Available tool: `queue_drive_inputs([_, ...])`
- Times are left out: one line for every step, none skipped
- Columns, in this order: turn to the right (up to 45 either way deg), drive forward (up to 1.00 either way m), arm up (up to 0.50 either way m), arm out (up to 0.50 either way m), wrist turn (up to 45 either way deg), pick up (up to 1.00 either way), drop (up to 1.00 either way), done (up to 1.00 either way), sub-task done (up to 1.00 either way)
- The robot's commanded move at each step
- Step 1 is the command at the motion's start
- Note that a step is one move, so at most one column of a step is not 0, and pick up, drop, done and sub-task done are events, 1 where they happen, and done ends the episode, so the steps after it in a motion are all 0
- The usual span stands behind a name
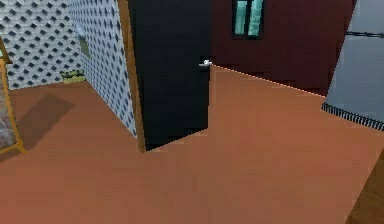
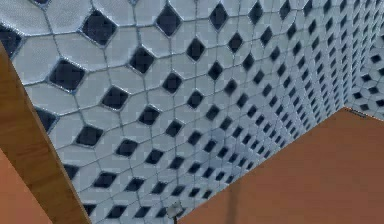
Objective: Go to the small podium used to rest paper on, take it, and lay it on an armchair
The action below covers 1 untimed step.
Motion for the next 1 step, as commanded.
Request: queue_drive_inputs([0.0,0.0,0.32,0.0,0.0,0.0,0.0,0.0,0.0])
